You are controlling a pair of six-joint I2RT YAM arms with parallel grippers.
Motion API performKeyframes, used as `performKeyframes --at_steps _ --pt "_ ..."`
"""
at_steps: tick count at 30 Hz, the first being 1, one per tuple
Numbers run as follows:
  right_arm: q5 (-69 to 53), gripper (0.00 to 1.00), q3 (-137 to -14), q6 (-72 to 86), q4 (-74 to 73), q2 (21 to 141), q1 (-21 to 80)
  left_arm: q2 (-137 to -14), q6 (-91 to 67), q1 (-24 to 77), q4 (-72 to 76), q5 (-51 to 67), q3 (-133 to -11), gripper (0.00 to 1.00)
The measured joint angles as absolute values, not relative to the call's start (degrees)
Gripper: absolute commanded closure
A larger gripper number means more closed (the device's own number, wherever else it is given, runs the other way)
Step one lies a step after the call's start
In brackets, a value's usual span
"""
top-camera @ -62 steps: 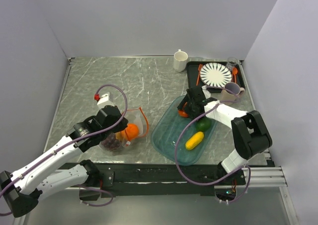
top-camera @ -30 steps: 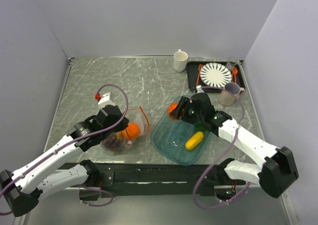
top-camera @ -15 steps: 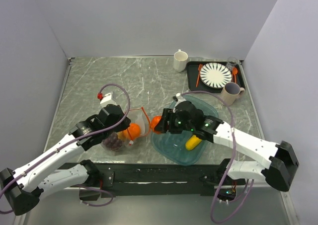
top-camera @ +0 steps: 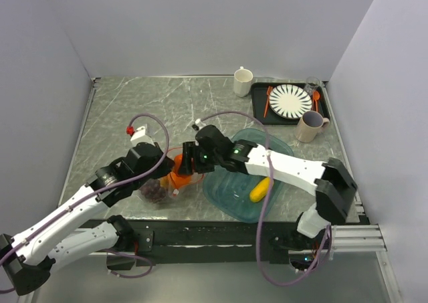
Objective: Place the food in the zip-top bag and seal the zipper
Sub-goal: Place the fake fruit in the zipper food storage bag.
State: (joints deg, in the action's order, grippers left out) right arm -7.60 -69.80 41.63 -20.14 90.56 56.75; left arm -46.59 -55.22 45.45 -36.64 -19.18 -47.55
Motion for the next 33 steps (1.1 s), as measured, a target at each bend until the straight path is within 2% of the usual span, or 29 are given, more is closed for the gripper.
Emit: performKeyframes --at_steps 6,10,14,19,22,23,26,27,30,33 --pt "-8.43 0.25 -74.17 39.90 -22.06 94.74 56.77 -43.07 -55.42 45.45 -38.65 -20.23 -47.59 0.99" --pt "-8.05 0.16 -74.59 39.24 -22.02 94.24 56.77 -41.87 -55.81 45.45 -39.38 -21.23 -47.64 0.99" --pt "-7.66 0.13 -74.56 38.63 -22.06 92.47 56.75 -41.82 -56.38 45.45 -40.16 -21.71 -47.75 0.99" --pt "-5.67 0.14 -75.11 38.04 -22.46 90.54 56.75 -41.80 -56.49 45.45 -40.25 -22.20 -47.90 0.99" --pt "-3.36 0.29 -74.06 38.09 -23.14 87.61 56.66 -41.71 -56.69 45.45 -40.45 -22.50 -47.92 0.99" --pt "-2.70 0.43 -73.28 38.13 -23.24 86.11 56.49 -41.63 -56.71 45.45 -40.56 -22.65 -47.92 0.99" --pt "-2.02 0.59 -71.99 38.41 -23.73 82.74 55.77 -41.08 -56.71 45.45 -40.62 -22.94 -47.92 0.99" --pt "-2.09 0.69 -71.96 38.54 -23.79 82.37 55.55 -40.86 -56.73 45.45 -40.71 -23.05 -47.92 0.99" --pt "-2.87 0.86 -71.96 38.68 -23.70 83.07 55.18 -40.62 -56.73 45.45 -41.06 -23.44 -47.92 0.99" --pt "-3.64 0.89 -71.99 39.00 -23.83 85.76 55.66 -40.75 -56.73 45.45 -41.12 -23.44 -47.92 0.99"
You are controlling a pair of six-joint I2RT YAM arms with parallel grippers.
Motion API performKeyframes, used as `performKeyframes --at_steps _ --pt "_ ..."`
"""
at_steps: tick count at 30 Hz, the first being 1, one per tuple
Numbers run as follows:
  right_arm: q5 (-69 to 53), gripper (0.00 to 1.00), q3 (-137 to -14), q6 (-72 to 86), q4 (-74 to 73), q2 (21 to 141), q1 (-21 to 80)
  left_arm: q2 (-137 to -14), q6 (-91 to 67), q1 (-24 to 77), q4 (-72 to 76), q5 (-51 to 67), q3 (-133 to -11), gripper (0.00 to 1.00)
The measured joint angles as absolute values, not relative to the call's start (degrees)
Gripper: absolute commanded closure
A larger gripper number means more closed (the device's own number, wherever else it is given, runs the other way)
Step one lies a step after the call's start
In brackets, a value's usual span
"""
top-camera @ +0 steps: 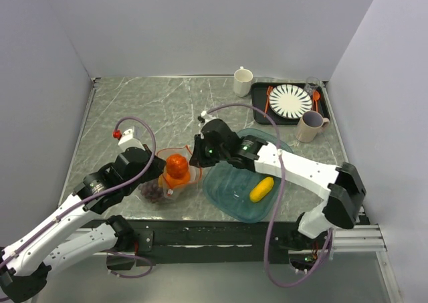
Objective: Place the food in the zip-top bag and seal the zipper
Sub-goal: Place the fake fruit in the zipper food storage bag.
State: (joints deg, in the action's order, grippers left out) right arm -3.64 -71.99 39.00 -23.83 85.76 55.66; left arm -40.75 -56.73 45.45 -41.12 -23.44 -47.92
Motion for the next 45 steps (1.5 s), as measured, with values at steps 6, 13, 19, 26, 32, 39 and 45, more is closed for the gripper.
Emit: performKeyframes --at_steps 6,13,19,26,32,39,45 --pt "-4.80 0.90 -73.65 39.11 -25.06 93.19 57.74 -40.75 -56.71 45.45 -41.21 -23.42 -47.92 0.99" --pt "-8.01 0.81 -80.60 38.28 -25.06 100.73 59.29 -40.77 -56.73 45.45 -41.12 -23.40 -47.92 0.99" --pt "-8.88 0.80 -83.68 37.78 -24.82 102.02 59.40 -41.23 -56.73 45.45 -40.99 -23.42 -47.92 0.99" --pt "-2.74 0.76 -78.96 39.33 -25.23 97.17 59.22 -41.12 -56.73 45.45 -41.04 -23.51 -47.92 0.99" --pt "-1.17 0.76 -79.05 40.23 -24.03 97.34 59.20 -41.15 -56.73 45.45 -41.10 -23.68 -47.92 0.99" --pt "-5.02 0.76 -84.71 40.38 -22.02 105.69 58.98 -41.15 -56.71 45.45 -41.01 -23.66 -47.92 0.99" --pt "-4.32 0.71 -83.48 39.68 -23.59 105.56 58.85 -41.47 -56.69 45.45 -40.97 -23.68 -47.92 0.99"
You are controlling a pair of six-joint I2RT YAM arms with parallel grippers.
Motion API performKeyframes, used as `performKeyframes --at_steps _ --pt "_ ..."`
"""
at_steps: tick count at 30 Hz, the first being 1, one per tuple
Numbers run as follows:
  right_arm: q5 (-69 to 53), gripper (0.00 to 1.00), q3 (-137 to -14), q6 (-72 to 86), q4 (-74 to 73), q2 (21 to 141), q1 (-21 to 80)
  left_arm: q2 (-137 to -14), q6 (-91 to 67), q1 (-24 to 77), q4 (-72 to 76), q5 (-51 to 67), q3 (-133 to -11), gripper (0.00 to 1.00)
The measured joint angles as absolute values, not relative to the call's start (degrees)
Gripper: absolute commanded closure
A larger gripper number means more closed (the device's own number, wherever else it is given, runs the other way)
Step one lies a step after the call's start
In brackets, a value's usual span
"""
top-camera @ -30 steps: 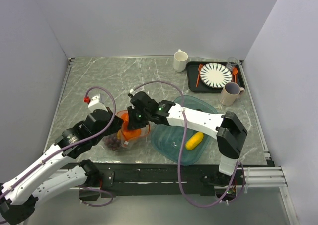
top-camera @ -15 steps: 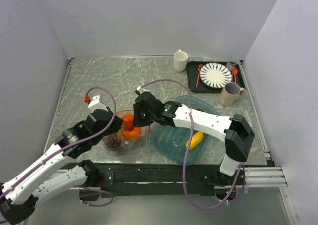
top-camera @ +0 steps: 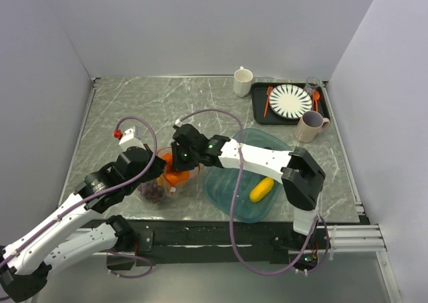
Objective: Place the food in the zip-top bag and seal the zipper
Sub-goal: Place the fake fruit in the zipper food storage bag, then pick up the fake fruit from the bin.
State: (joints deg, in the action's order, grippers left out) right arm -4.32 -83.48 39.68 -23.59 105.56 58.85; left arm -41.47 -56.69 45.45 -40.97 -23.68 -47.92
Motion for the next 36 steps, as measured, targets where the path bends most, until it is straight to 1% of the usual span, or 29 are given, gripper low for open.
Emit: performKeyframes --at_steps 2,3,5,6,7,8,9,10,12,14,16,20,24,30,36 --pt "-2.68 0.65 -81.17 39.64 -23.66 102.74 58.65 -41.50 -56.69 45.45 -40.97 -23.66 -47.92 0.99" --pt "-1.67 0.61 -79.22 39.55 -23.70 100.25 58.50 -41.52 -56.69 45.45 -40.97 -23.66 -47.92 0.99" --pt "2.17 0.56 -75.24 40.07 -25.89 92.73 57.91 -41.65 -56.66 45.45 -40.95 -23.66 -47.92 0.99" --pt "3.01 0.53 -74.83 40.27 -26.28 91.48 57.54 -41.80 -56.66 45.45 -40.91 -23.66 -47.92 0.99" --pt "4.80 0.37 -73.89 40.69 -27.00 88.53 57.06 -41.91 -56.69 45.45 -40.84 -23.66 -47.92 0.99" --pt "6.74 0.27 -72.88 41.34 -27.53 85.73 56.45 -42.02 -56.69 45.45 -40.77 -23.66 -47.92 0.99" --pt "8.82 0.18 -71.59 42.13 -28.03 82.59 55.59 -42.09 -56.69 45.45 -40.58 -23.64 -47.92 0.99" --pt "10.94 0.11 -69.89 42.70 -28.62 79.11 54.52 -42.13 -56.66 45.45 -40.38 -23.64 -47.92 0.99" --pt "14.15 0.07 -66.70 44.10 -29.61 74.22 52.10 -42.22 -56.66 45.45 -40.18 -23.62 -47.92 0.99" --pt "16.21 0.05 -62.78 45.01 -31.42 70.11 47.40 -42.24 -56.66 45.45 -40.12 -23.57 -47.90 0.99" --pt "16.91 0.04 -59.68 45.10 -32.69 68.69 41.45 -42.24 -56.64 45.45 -40.10 -23.40 -47.92 0.99" --pt "16.93 0.04 -56.80 42.59 -35.75 70.74 31.53 -42.65 -56.64 45.45 -39.88 -23.24 -47.92 0.99" --pt "17.08 0.04 -59.11 38.89 -38.09 75.53 27.77 -43.33 -56.49 45.45 -39.24 -22.79 -47.92 0.99" --pt "17.54 0.04 -63.33 34.41 -38.33 83.90 24.73 -44.10 -56.45 45.45 -38.44 -22.04 -47.90 0.99" --pt "18.17 0.04 -63.70 31.90 -38.20 89.58 23.14 -43.97 -56.47 45.45 -37.69 -21.65 -47.22 0.99"
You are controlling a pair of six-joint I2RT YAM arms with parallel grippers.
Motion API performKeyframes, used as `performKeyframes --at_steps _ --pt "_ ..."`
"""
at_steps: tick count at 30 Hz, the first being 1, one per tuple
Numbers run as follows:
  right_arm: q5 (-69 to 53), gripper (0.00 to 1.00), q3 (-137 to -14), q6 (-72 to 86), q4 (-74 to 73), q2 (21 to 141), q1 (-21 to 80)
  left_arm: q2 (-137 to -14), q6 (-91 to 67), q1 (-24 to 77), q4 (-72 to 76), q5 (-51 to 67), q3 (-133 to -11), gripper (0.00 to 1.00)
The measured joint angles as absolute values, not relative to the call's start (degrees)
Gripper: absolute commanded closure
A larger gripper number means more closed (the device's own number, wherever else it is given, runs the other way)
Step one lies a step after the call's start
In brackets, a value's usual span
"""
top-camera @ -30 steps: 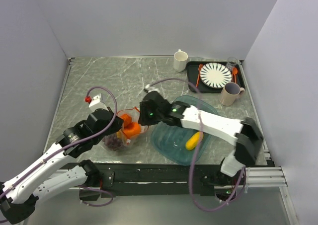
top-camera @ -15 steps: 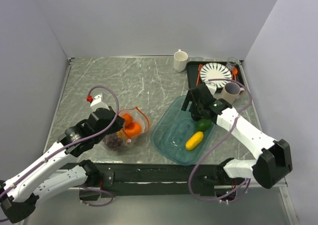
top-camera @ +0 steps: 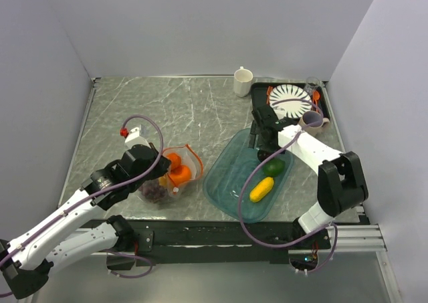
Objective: Place the food in the zip-top bag and seal the zipper
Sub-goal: Pick up the fake fruit from the bin.
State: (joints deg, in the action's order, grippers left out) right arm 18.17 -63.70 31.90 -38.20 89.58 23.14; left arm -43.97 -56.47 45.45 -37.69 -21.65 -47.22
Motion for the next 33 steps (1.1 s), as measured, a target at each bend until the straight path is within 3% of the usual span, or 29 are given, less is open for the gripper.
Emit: performKeyframes --at_steps 13,33 --pt "18.59 0.10 -63.75 28.91 -36.21 95.98 21.45 -44.12 -56.45 45.45 -37.56 -21.65 -47.22 0.99" --pt "15.90 0.51 -63.64 27.46 -34.13 97.73 21.15 -43.24 -56.66 45.45 -37.95 -21.65 -47.22 0.99"
